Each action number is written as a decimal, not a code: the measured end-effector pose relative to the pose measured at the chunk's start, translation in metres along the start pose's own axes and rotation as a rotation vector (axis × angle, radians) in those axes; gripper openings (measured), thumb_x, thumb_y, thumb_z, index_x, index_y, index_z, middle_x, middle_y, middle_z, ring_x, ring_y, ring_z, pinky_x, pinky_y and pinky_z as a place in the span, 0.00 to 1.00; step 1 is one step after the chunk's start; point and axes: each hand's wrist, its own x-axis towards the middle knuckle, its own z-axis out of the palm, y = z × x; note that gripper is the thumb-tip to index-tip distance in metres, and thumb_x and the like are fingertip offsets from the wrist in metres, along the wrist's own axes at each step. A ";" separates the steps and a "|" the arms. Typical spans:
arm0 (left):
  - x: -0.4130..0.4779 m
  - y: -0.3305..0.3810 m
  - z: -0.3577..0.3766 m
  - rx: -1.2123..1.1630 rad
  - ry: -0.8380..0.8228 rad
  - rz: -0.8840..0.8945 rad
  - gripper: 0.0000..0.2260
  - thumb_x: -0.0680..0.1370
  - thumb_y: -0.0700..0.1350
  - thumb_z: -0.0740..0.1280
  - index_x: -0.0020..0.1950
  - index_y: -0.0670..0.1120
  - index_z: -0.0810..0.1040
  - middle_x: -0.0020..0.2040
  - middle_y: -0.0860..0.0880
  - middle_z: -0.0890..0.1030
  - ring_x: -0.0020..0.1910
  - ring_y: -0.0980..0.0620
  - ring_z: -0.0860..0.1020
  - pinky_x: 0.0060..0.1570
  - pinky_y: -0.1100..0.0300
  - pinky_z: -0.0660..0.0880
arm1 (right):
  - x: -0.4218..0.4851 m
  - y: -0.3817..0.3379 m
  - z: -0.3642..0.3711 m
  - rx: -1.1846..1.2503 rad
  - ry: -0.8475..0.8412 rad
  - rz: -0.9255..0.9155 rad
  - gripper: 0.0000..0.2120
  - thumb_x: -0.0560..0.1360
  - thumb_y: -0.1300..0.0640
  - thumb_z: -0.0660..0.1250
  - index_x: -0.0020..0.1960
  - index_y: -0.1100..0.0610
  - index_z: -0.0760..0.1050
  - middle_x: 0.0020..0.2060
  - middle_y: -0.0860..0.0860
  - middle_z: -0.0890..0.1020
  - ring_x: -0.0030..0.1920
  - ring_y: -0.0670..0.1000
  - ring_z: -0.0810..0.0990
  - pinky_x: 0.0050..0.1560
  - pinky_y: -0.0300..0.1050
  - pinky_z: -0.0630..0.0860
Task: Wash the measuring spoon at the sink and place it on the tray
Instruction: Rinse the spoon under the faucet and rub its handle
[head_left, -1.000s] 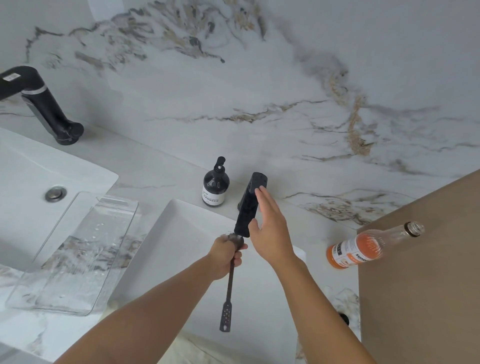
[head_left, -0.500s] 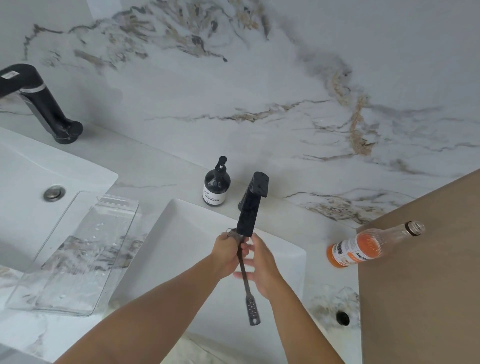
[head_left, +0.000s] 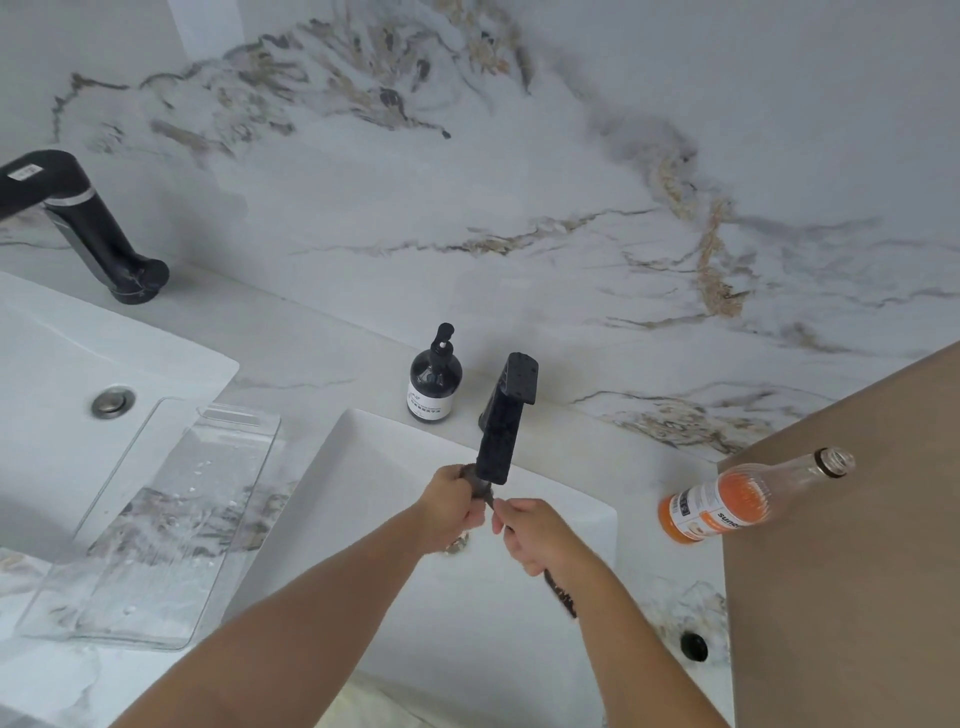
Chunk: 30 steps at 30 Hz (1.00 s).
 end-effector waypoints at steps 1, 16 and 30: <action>0.001 -0.004 0.003 -0.099 0.033 -0.009 0.14 0.79 0.28 0.49 0.41 0.40 0.69 0.38 0.42 0.72 0.20 0.53 0.63 0.21 0.63 0.57 | -0.001 0.003 0.011 0.080 0.023 0.032 0.18 0.82 0.51 0.57 0.34 0.54 0.68 0.21 0.47 0.62 0.19 0.46 0.56 0.24 0.32 0.50; 0.001 0.012 0.001 -0.063 -0.063 -0.084 0.14 0.77 0.27 0.51 0.42 0.41 0.72 0.37 0.42 0.74 0.23 0.53 0.62 0.23 0.64 0.56 | 0.007 0.009 0.001 -0.151 0.109 -0.067 0.18 0.80 0.48 0.57 0.32 0.52 0.66 0.21 0.47 0.63 0.20 0.48 0.59 0.24 0.34 0.52; -0.001 0.016 -0.006 0.729 -0.186 0.089 0.10 0.75 0.32 0.54 0.45 0.41 0.74 0.38 0.44 0.78 0.33 0.47 0.72 0.32 0.59 0.68 | -0.002 -0.014 -0.039 -0.524 -0.075 -0.064 0.18 0.78 0.45 0.56 0.33 0.52 0.65 0.20 0.46 0.60 0.20 0.48 0.55 0.22 0.34 0.52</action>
